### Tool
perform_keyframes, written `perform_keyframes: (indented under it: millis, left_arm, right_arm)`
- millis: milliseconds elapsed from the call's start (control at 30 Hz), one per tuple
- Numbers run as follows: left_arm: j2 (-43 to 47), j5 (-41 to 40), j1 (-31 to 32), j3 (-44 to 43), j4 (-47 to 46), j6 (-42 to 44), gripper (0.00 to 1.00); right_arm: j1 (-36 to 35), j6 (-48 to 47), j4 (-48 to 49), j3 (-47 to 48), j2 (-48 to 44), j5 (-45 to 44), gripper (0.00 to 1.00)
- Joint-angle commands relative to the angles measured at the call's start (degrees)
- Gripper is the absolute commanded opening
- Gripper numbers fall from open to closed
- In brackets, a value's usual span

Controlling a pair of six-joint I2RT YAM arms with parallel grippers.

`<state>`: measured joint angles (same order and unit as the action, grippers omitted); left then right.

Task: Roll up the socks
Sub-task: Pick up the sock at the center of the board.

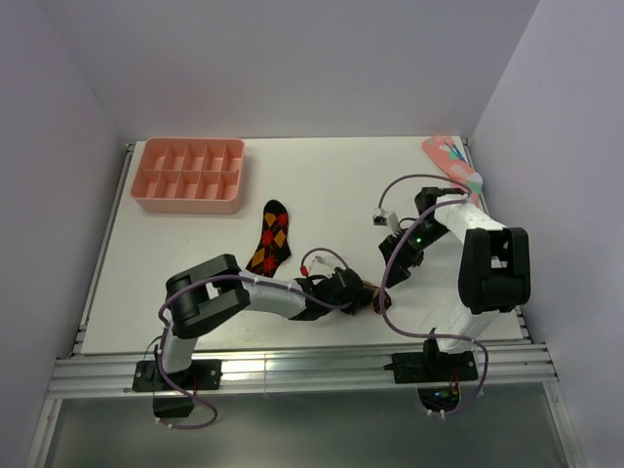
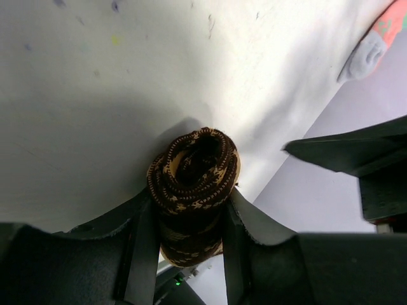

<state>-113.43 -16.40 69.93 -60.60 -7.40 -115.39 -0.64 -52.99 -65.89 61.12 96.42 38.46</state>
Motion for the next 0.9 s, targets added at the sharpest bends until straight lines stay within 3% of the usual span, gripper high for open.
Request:
perform_keyframes:
  millis: [0,133,367,633,867]
  left_arm:
    - [-1.6,-5.9,-1.5,6.5,11.6,7.7,0.00]
    - [2.6,-5.8,-4.1,11.7,-0.6,12.2,0.00]
    - [7.7,-5.1,-7.6,16.4,-11.3,22.8,0.00]
    - [13.6,3.4,-14.9,20.4,-27.9,35.7,0.00]
    - [18.5,11.5,-24.2,15.9,-26.9,45.7,0.00]
  right_arm:
    - [2.9,-0.2,-1.2,3.6,-3.5,-0.2,0.90]
    - [5.0,1.6,-1.0,5.6,-5.3,-1.5,0.89]
    - [7.7,3.2,0.3,6.8,-7.7,-1.9,0.89]
    - [9.5,3.9,2.1,6.0,-10.4,-2.9,0.89]
    - [10.5,4.0,2.7,5.7,-11.3,-2.7,0.89]
